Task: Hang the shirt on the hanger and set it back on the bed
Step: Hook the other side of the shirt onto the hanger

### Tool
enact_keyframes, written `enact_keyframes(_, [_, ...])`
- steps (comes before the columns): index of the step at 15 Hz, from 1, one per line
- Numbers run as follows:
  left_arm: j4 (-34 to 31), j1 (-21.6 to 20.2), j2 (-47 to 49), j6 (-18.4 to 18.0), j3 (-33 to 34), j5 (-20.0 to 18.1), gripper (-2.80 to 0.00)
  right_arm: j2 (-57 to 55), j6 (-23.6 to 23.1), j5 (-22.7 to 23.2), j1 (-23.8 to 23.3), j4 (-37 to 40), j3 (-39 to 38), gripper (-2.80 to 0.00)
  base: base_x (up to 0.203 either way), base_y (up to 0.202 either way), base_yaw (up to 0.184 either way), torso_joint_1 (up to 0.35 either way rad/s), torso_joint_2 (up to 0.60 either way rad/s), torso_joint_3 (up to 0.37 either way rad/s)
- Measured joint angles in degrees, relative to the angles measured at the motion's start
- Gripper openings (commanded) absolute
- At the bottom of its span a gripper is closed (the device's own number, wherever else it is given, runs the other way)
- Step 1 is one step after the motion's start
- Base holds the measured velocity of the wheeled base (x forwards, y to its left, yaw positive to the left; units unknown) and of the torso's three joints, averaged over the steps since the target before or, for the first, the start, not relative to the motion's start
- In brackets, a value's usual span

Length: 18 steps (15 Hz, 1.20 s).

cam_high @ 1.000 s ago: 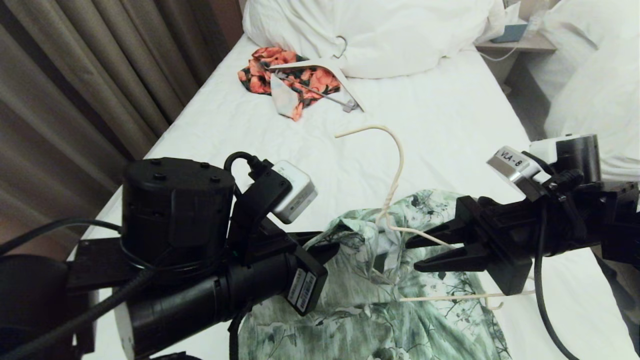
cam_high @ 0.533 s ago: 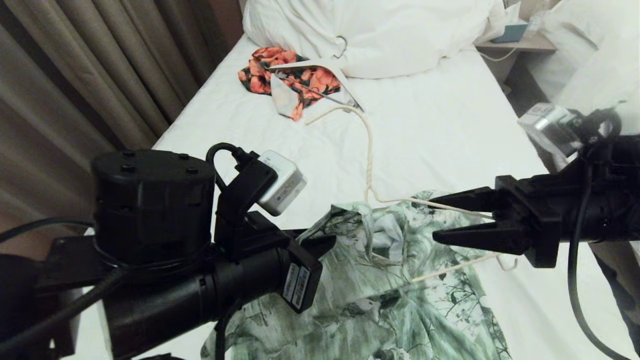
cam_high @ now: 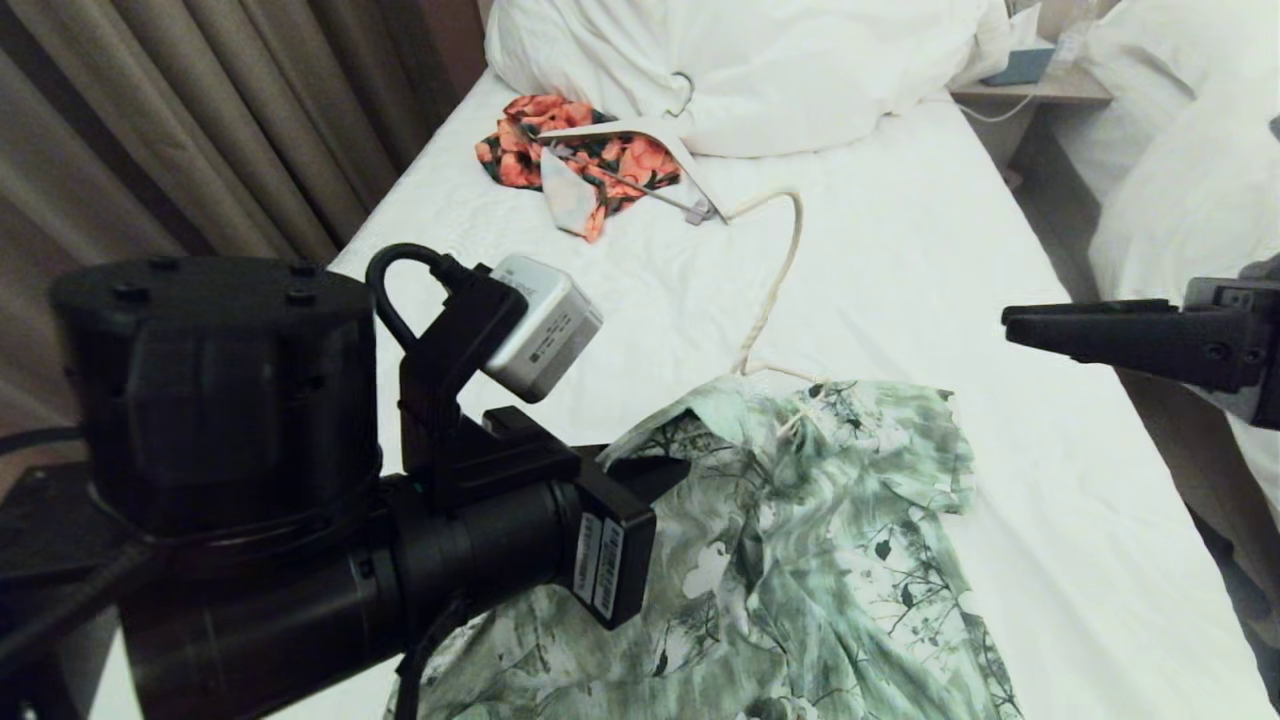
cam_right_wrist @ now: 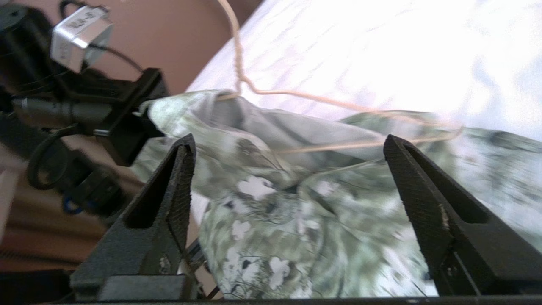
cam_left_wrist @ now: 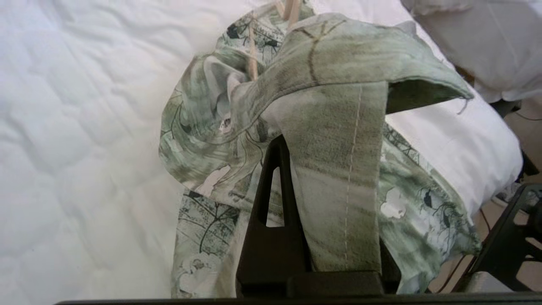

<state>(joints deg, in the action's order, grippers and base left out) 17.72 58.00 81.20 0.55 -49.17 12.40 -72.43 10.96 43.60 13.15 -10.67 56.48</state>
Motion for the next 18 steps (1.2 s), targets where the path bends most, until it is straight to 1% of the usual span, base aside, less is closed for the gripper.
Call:
enact_keyframes(2, [0.0, 0.2, -0.8, 0.0, -0.5, 0.1, -2.80, 2.0, 0.1, -0.3, -2.2, 3.8, 0.2, 0.00, 0.000, 0.000, 0.000, 0.000, 0.00, 0.000])
enact_keyframes(4, [-0.1, 0.3, -2.3, 0.0, -0.6, -0.2, -2.80, 2.2, 0.0, -1.0, -3.9, 7.8, 2.1, 0.00, 0.000, 0.000, 0.000, 0.000, 0.00, 0.000])
enact_keyframes(6, [-0.1, 0.3, -3.6, 0.4, -0.7, -0.4, -2.80, 1.1, 0.1, -3.9, -4.5, 13.3, 6.5, 0.00, 0.000, 0.000, 0.000, 0.000, 0.00, 0.000])
enact_keyframes(7, [-0.1, 0.3, -4.0, 0.4, -1.1, -0.7, -2.80, 0.3, 0.1, -5.9, -4.5, 16.8, 9.1, -2.80, 0.000, 0.000, 0.000, 0.000, 0.00, 0.000])
enact_keyframes(9, [-0.1, 0.3, -4.6, 0.5, -1.7, -1.8, -2.80, -2.0, 0.1, -9.5, -4.0, 26.3, 15.0, -2.80, 0.000, 0.000, 0.000, 0.000, 0.00, 0.000])
enact_keyframes(11, [-0.1, 0.3, -4.9, 0.7, -2.2, -2.0, -2.80, -4.5, 0.6, -11.9, -1.9, 34.9, 19.5, -2.80, 0.000, 0.000, 0.000, 0.000, 0.00, 0.000])
enact_keyframes(12, [-0.1, 0.3, -5.1, 0.9, -2.4, -2.0, -2.80, -5.7, 2.6, -13.2, -0.5, 37.6, 21.0, -2.80, 0.000, 0.000, 0.000, 0.000, 0.00, 0.000])
enact_keyframes(14, [-0.1, 0.3, -6.1, 1.4, -2.8, -2.4, -2.80, -8.7, 8.6, -17.4, 3.7, 38.6, 22.9, -2.80, 0.000, 0.000, 0.000, 0.000, 0.00, 0.000])
enact_keyframes(15, [-0.2, 0.3, -6.7, 1.4, -3.0, -2.7, -2.80, -10.4, 10.7, -20.6, 6.0, 38.7, 23.4, -2.80, 0.000, 0.000, 0.000, 0.000, 0.00, 0.000])
enact_keyframes(16, [-0.2, 0.2, -7.2, 1.4, -3.1, -2.7, -2.80, -11.9, 12.5, -22.6, 8.0, 38.4, 23.8, -2.80, 0.000, 0.000, 0.000, 0.000, 0.00, 0.000])
enact_keyframes(18, [-0.2, 0.2, -7.9, 1.4, -3.2, -2.7, -2.80, -14.9, 15.9, -24.3, 11.4, 35.3, 24.0, -2.80, 0.000, 0.000, 0.000, 0.000, 0.00, 0.000])
